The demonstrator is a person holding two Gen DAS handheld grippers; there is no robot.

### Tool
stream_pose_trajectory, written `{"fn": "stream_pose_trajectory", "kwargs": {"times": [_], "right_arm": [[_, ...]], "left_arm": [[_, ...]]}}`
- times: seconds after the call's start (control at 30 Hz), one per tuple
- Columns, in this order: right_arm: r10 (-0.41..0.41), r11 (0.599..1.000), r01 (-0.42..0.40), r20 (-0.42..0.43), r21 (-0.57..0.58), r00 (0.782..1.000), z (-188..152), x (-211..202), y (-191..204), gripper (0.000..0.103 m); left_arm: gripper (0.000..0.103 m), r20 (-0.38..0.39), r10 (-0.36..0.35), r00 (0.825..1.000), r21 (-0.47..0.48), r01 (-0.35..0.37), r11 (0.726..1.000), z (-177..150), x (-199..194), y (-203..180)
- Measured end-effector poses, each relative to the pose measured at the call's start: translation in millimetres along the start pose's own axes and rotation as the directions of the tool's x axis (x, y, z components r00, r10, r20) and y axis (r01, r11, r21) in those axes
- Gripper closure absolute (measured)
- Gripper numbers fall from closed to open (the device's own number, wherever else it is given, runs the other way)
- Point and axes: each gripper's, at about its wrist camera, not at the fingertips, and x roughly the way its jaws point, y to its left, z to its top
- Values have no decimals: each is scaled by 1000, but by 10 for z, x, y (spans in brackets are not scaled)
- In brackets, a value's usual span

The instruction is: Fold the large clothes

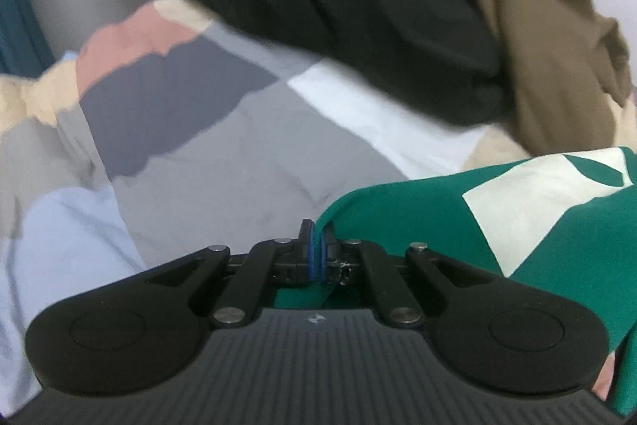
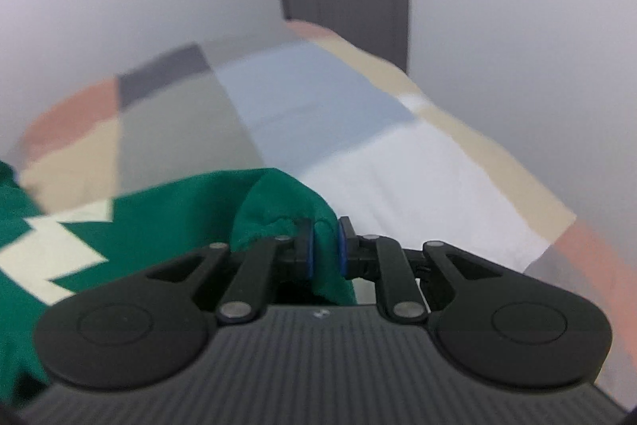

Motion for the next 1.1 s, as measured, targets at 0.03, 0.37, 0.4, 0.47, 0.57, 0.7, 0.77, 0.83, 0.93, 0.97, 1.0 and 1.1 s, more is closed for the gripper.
{"fn": "stream_pose_trajectory", "kwargs": {"times": [0.03,0.37,0.4,0.47,0.57,0.7,0.77,0.83,0.93,0.97,1.0,1.1], "right_arm": [[1,1000,-1,0,11,1000,-42,89,-52,88],[42,999,-43,53,15,998,-89,122,-33,83],[49,999,-50,59,4,997,-77,68,-12,78],[76,997,-77,75,1,994,-55,-60,20,69],[121,992,-125,104,32,987,-8,-300,49,47],[169,983,-177,131,47,977,70,-638,132,46],[196,979,-201,152,16,969,98,-844,253,46],[241,970,-242,166,-13,956,99,-1069,397,46],[310,951,-306,178,-52,934,90,-1339,664,46],[332,943,-324,178,-72,926,64,-1448,769,46],[350,936,-338,175,-95,920,30,-1557,874,46],[416,906,-391,165,-165,894,-123,-1882,1199,46]], "left_arm": [[99,-5,6,1000,1,-6,1000,-4,55,-1],[91,-4,30,1000,53,-29,998,21,-6,-108],[80,-6,27,1000,58,-27,998,21,-45,-111],[56,15,20,1000,55,-20,998,12,-174,-119],[50,66,-37,997,70,33,997,7,-441,-176],[50,109,-152,982,96,142,985,-45,-870,-295],[50,127,-202,971,116,188,975,-90,-1081,-374],[50,134,-277,952,128,260,957,-153,-1286,-440],[50,145,-356,923,167,332,929,-276,-1593,-564],[50,147,-378,914,182,351,919,-325,-1691,-593],[50,148,-399,905,197,369,908,-366,-1775,-623],[50,150,-456,877,233,417,879,-523,-2028,-687]]}}
